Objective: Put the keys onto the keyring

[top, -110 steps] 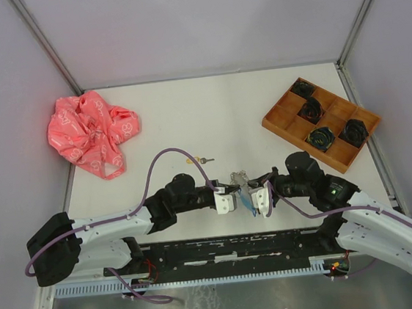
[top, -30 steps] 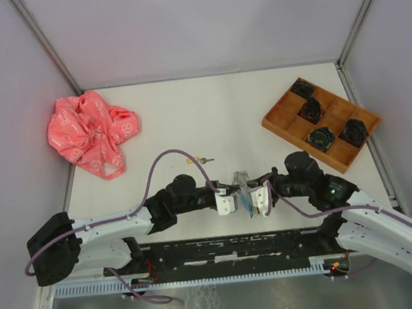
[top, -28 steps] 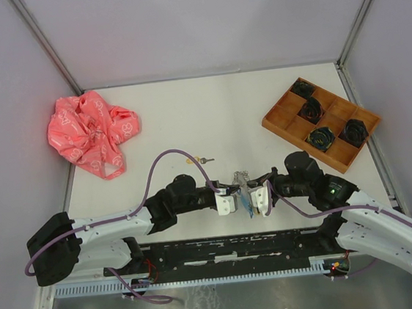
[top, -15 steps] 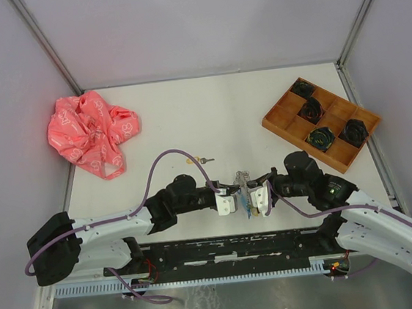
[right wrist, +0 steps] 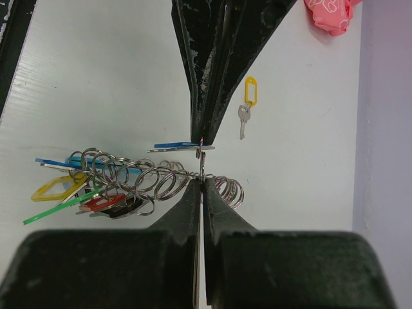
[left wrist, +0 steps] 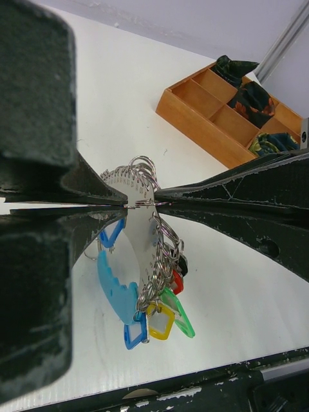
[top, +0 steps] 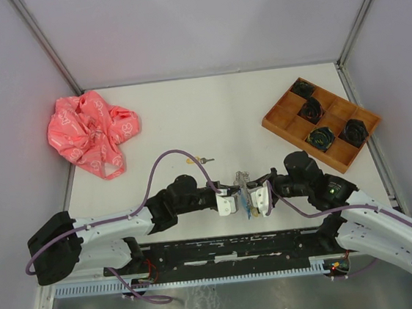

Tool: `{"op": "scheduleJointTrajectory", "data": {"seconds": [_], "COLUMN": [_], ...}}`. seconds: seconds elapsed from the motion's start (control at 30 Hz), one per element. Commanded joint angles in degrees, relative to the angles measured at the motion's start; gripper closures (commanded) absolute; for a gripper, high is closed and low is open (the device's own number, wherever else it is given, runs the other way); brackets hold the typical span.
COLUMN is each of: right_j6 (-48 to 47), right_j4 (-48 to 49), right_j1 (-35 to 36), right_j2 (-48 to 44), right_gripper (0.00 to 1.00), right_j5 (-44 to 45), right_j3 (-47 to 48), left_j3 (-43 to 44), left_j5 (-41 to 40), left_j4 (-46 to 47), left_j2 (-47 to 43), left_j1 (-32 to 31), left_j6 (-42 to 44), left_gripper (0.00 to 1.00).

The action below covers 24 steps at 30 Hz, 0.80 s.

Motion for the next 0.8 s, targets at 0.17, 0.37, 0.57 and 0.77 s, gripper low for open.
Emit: {"op": "scheduleJointTrajectory", "data": {"seconds": [0.17,0.37,0.57,0.77], "right_j6": [0.9,1.0,1.8,2.6], "right_j4": [0.7,0.7,0.9,1.1], "right_j1": [0.3,0.4,0.3,0.3], "right_j2": [-0.2,-0.1,-0.3,-0.5], "right_gripper": [0.99,0.99,0.99,0.99], "right_j5": [0.1,0.2,0.7,1.4], "right_j3": [2.2,2.3,2.2,2.1], "left_j3": [1.5,1.2,1.0,1.2], "left_j5": [-1.2,-1.3,-1.4,-2.3], "left_j4": [1.4,1.4,1.2,0.3], "left_j2": [-2.0,-2.8,-2.7,-2.5], "left_j1": [-0.4,-0.4,-0.4,-0.4], "left_j6": [3.0,3.2,3.2,3.5], "left_gripper": [0.97,0.97,0.97,0.97]}}
